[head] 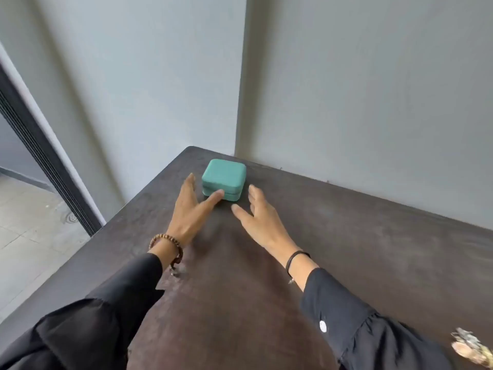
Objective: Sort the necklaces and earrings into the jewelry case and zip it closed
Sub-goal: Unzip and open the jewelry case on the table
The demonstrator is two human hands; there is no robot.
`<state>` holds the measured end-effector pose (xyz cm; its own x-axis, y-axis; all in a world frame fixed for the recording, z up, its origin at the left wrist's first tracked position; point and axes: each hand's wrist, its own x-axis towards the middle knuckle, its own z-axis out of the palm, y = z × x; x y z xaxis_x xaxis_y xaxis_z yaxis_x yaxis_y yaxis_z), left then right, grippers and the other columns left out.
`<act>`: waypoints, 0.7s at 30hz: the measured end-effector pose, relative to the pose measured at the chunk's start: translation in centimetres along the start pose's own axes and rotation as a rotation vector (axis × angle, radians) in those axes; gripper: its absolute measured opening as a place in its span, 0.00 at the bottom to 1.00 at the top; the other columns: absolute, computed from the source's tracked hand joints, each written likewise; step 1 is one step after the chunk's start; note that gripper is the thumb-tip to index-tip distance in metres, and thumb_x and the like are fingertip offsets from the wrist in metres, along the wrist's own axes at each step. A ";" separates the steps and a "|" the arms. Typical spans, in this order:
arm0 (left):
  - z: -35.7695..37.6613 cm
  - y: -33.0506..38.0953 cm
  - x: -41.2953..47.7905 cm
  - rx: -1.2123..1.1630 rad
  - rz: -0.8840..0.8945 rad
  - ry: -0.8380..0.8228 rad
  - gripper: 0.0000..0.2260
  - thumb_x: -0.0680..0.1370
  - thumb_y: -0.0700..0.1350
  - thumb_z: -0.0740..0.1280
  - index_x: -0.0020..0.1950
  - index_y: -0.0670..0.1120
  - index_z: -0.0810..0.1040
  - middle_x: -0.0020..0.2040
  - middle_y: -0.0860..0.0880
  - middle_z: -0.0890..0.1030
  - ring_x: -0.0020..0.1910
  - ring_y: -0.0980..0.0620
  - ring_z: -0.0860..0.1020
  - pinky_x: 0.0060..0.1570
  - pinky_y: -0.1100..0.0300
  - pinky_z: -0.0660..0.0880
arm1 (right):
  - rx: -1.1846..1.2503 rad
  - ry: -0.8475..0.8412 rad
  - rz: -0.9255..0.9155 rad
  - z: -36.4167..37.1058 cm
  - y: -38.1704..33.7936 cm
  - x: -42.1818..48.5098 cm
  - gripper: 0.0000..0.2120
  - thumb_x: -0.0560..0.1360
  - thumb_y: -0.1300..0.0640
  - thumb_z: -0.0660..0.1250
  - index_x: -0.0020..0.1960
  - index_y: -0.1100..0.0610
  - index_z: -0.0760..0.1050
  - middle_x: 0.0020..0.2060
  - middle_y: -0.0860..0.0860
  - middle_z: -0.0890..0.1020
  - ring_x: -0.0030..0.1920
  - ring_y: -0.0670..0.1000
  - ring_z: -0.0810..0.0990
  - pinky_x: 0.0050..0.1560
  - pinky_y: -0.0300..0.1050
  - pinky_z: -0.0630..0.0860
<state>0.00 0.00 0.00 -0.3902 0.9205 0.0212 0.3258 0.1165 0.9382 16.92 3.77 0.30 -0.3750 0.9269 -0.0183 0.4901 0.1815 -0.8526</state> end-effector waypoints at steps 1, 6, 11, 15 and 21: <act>0.2 -0.6 0.5 -0.065 -0.005 0.028 0.41 0.78 0.60 0.70 0.83 0.46 0.53 0.82 0.50 0.59 0.79 0.53 0.62 0.76 0.51 0.63 | 0.030 0.013 -0.011 0.5 0.3 0.6 0.38 0.79 0.47 0.68 0.82 0.55 0.53 0.79 0.52 0.64 0.79 0.51 0.63 0.76 0.44 0.62; 0.9 -1.4 2.0 -0.046 0.045 0.098 0.21 0.83 0.57 0.62 0.72 0.48 0.71 0.66 0.52 0.78 0.63 0.53 0.76 0.55 0.67 0.70 | -0.028 0.068 -0.064 2.1 0.5 3.1 0.37 0.78 0.48 0.70 0.81 0.55 0.57 0.75 0.50 0.71 0.74 0.50 0.69 0.72 0.44 0.66; 1.6 -2.1 2.2 0.014 0.106 0.170 0.17 0.83 0.56 0.61 0.68 0.49 0.76 0.58 0.52 0.81 0.58 0.52 0.78 0.56 0.58 0.73 | -0.141 0.157 -0.132 3.7 1.7 4.0 0.36 0.76 0.44 0.69 0.78 0.55 0.61 0.72 0.51 0.74 0.70 0.53 0.73 0.69 0.55 0.72; 1.6 -2.0 1.9 0.032 0.082 0.180 0.18 0.83 0.57 0.61 0.68 0.50 0.77 0.60 0.52 0.81 0.59 0.51 0.77 0.61 0.53 0.72 | -0.129 0.183 -0.136 3.6 1.8 3.7 0.33 0.76 0.45 0.69 0.77 0.54 0.63 0.69 0.51 0.77 0.67 0.54 0.75 0.67 0.53 0.73; 1.1 -0.5 -2.2 0.019 0.075 0.140 0.14 0.82 0.54 0.62 0.62 0.48 0.79 0.55 0.51 0.82 0.57 0.49 0.78 0.61 0.51 0.74 | 0.048 0.161 -0.025 2.5 0.8 0.1 0.32 0.75 0.49 0.70 0.76 0.49 0.65 0.64 0.48 0.80 0.64 0.49 0.78 0.65 0.46 0.74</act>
<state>1.64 -1.66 -0.91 -0.4800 0.8660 0.1403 0.3743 0.0576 0.9255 15.32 3.16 -1.63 -0.2539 0.9636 0.0842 0.4424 0.1931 -0.8758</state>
